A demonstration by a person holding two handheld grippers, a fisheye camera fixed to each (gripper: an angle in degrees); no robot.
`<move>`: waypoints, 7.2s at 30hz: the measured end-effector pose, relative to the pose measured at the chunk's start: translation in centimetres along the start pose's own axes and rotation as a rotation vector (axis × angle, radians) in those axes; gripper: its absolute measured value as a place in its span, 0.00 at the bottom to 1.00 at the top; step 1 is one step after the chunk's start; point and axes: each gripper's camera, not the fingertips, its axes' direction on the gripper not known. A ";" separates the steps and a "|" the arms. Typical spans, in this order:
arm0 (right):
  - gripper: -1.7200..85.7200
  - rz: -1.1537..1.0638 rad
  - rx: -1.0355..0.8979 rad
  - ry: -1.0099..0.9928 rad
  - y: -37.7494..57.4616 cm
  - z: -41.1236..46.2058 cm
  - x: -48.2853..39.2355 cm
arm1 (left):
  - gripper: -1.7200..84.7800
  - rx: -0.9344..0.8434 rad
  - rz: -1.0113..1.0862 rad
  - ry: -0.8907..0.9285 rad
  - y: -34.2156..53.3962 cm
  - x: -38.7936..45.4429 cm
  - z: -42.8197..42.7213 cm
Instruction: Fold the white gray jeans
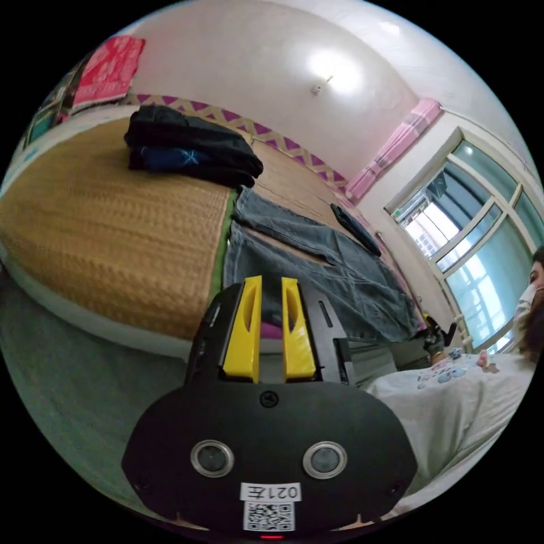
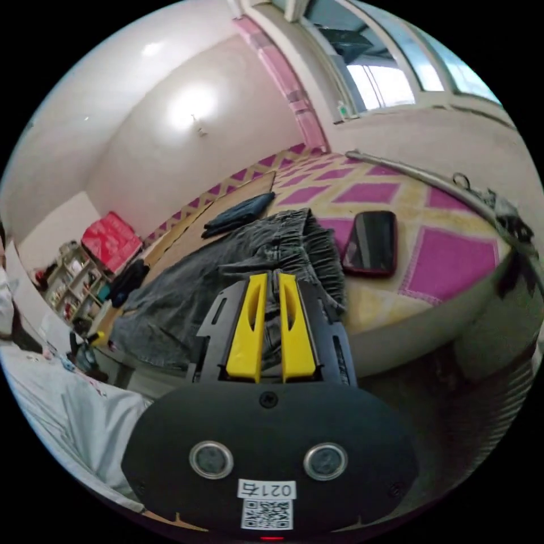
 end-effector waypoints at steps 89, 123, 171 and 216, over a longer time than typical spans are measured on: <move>0.07 0.438 -0.201 -0.438 -23.9 25.4 1.4 | 0.02 -0.085 -0.134 0.115 -23.6 -5.2 20.2; 0.09 -0.688 -0.570 -0.351 2.7 41.0 -28.4 | 0.18 0.001 -0.499 0.123 -10.9 -27.9 26.4; 0.09 -0.214 -0.195 -0.453 6.9 25.5 -5.7 | 0.01 -0.293 0.671 0.023 17.9 38.6 66.8; 0.13 -0.801 -0.743 -0.493 -10.2 75.0 -42.3 | 0.14 -0.171 0.163 -0.002 22.4 5.2 60.0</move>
